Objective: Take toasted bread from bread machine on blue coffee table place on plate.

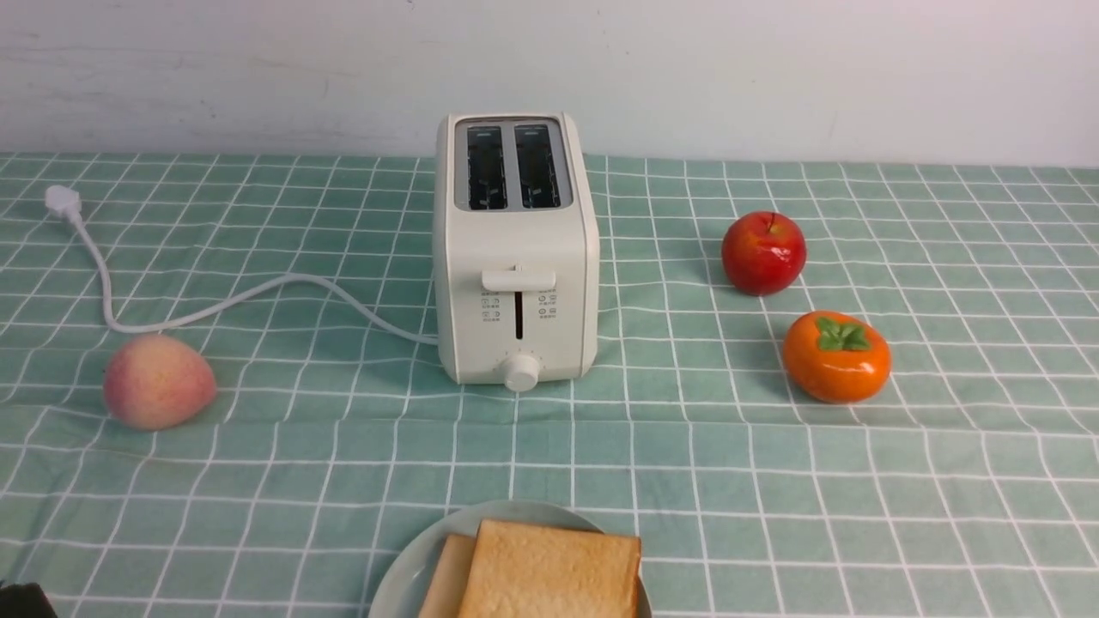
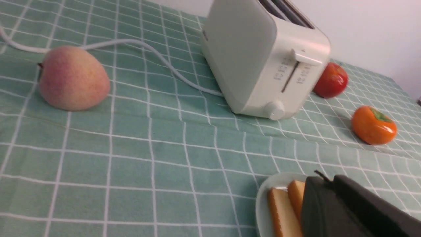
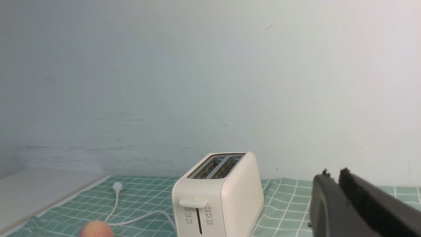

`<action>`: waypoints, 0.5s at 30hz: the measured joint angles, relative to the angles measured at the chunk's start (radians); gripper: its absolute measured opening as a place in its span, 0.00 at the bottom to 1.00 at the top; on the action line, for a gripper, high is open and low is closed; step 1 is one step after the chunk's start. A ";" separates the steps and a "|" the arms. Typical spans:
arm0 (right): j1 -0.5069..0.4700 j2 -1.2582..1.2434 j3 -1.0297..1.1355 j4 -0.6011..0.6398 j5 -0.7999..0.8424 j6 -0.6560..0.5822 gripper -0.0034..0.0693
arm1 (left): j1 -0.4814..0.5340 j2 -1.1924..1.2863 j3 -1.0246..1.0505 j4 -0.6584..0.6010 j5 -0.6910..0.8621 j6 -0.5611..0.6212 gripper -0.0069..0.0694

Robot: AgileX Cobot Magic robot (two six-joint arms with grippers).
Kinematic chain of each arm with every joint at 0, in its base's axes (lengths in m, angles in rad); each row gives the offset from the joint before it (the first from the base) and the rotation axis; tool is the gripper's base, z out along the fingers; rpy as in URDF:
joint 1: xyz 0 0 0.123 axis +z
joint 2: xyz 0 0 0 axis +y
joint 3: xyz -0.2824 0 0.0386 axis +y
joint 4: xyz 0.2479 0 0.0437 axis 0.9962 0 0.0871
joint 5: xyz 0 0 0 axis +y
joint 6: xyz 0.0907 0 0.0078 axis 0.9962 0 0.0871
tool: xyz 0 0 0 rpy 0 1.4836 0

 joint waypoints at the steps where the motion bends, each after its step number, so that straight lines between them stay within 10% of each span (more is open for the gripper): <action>1: 0.000 0.000 0.000 0.000 0.000 0.000 0.12 | 0.024 0.000 0.019 -0.007 -0.021 0.006 0.13; 15: 0.000 0.000 0.000 -0.001 -0.004 0.000 0.15 | 0.150 -0.071 0.244 -0.007 -0.084 0.085 0.15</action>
